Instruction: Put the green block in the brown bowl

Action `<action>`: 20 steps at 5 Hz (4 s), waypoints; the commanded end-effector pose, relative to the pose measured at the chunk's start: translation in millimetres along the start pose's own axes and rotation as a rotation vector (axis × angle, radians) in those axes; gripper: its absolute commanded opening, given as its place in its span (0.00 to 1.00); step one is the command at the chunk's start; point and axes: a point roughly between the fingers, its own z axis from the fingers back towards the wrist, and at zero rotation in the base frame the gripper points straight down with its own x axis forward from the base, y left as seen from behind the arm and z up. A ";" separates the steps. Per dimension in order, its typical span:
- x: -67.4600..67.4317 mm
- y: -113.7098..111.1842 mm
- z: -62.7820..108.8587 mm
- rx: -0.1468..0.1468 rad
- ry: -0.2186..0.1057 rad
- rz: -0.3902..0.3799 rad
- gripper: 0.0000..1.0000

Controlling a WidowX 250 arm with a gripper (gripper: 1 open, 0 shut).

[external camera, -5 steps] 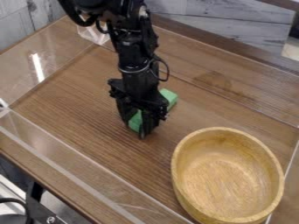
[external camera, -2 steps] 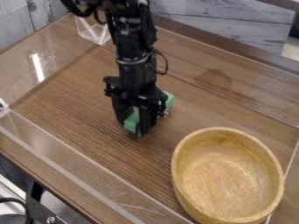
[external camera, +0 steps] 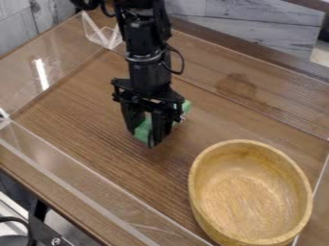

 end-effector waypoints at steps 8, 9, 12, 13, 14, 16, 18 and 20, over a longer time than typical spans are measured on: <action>-72.9 -193.7 57.7 0.066 -0.147 -0.288 0.00; -71.2 -187.7 51.5 0.067 -0.168 -0.258 0.00; -68.4 -172.1 45.3 0.037 -0.193 -0.191 0.00; -67.1 -169.3 41.8 0.024 -0.194 -0.175 0.00; -66.1 -167.1 39.3 0.014 -0.194 -0.163 0.00; -59.6 -162.9 36.2 -0.007 -0.195 -0.138 0.00; -52.3 -162.1 28.9 -0.028 -0.192 -0.120 0.00; -44.8 -161.4 20.6 -0.044 -0.183 -0.110 0.00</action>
